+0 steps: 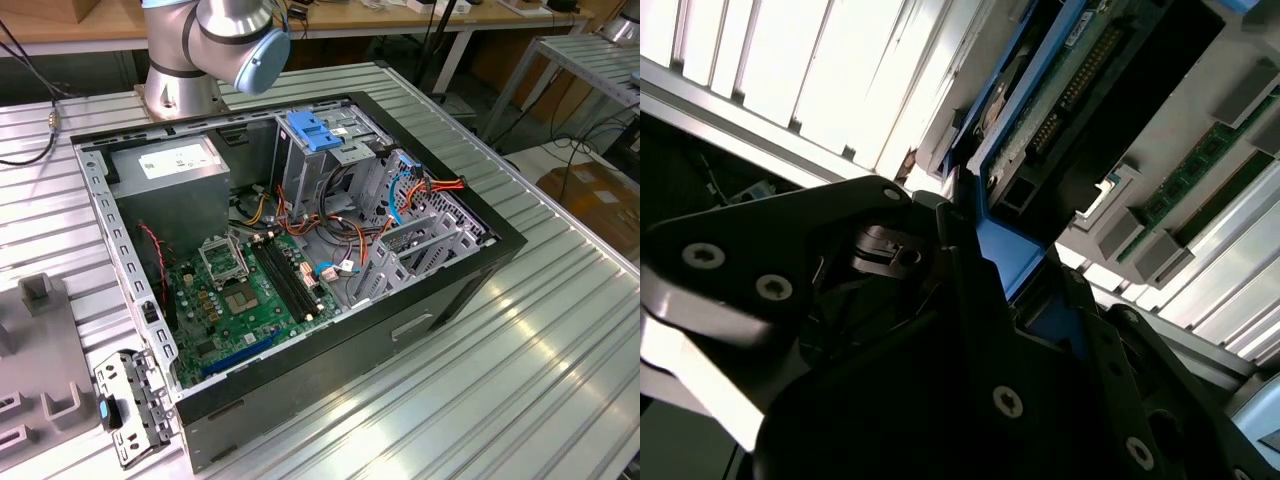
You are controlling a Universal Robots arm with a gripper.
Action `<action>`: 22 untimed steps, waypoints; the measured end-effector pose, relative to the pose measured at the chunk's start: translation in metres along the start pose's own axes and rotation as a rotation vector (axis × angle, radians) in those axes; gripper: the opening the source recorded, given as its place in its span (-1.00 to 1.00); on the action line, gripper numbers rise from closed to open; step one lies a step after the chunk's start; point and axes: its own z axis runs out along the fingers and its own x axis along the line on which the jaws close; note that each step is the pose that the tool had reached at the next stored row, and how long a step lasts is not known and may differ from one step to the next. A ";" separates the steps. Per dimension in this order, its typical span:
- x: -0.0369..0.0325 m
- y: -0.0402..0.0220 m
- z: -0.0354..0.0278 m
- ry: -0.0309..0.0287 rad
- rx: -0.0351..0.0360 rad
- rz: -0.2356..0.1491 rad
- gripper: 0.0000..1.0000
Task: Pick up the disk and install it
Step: 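Pick up the disk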
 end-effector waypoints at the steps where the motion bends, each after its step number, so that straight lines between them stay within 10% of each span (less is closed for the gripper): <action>1: 0.0000 0.0000 -0.0016 0.0000 0.0000 0.000 -0.26; 22: -0.0010 0.0004 -0.0368 0.0001 0.0000 0.000 -0.26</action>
